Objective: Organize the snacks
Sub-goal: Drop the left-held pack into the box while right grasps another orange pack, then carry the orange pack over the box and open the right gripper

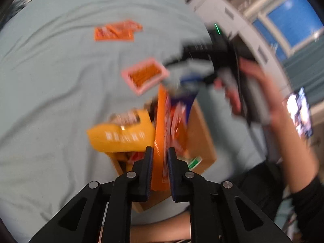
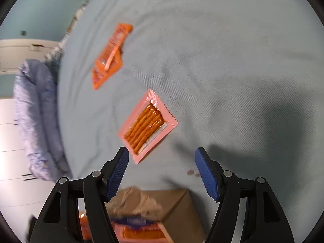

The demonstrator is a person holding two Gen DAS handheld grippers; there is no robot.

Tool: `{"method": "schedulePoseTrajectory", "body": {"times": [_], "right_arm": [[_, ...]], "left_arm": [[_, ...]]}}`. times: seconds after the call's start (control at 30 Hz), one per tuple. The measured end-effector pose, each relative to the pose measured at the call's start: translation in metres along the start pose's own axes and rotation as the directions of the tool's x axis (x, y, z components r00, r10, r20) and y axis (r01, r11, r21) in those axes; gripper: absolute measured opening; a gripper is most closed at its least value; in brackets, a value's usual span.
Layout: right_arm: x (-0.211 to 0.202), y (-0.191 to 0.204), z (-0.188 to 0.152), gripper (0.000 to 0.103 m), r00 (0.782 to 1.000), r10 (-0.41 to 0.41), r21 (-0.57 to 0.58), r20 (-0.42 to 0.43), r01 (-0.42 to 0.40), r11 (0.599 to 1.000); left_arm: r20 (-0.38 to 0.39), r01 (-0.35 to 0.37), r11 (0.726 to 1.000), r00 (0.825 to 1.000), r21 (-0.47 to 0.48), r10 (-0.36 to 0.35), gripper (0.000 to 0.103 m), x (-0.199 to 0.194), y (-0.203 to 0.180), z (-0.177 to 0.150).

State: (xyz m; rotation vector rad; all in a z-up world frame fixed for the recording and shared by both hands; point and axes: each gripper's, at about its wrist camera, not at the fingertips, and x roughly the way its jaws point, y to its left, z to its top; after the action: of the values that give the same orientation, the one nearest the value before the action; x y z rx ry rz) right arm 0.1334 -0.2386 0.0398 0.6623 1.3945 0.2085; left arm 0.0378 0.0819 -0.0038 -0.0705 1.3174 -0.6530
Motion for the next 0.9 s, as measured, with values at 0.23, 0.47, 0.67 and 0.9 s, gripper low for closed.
{"method": "schedulePoseTrajectory", "body": {"times": [0.23,0.47,0.67,0.9], "right_arm": [[0.064,0.052,0.042,0.071,0.975,-0.174,0.002,-0.137,0.176,0.984],[0.132,0.124,0.040,0.098,0.823,-0.556,-0.326,-0.120,0.496,0.805],[0.120,0.130,0.040,0.036,0.859,-0.512,-0.337,-0.021,0.476,0.812],[0.051,0.118,0.032,0.004,0.974,-0.221,-0.297,0.047,0.225,0.928]], "left_arm": [[0.026,-0.155,0.981,0.988,0.118,0.152,0.077,0.009,-0.022,-0.003],[0.183,-0.187,0.982,0.964,-0.039,0.190,0.081,-0.035,0.011,0.005],[0.206,-0.150,0.978,0.962,-0.145,0.178,0.081,-0.044,0.038,0.005],[0.216,-0.133,0.966,0.959,-0.220,0.181,0.081,-0.043,0.057,0.002]]}}
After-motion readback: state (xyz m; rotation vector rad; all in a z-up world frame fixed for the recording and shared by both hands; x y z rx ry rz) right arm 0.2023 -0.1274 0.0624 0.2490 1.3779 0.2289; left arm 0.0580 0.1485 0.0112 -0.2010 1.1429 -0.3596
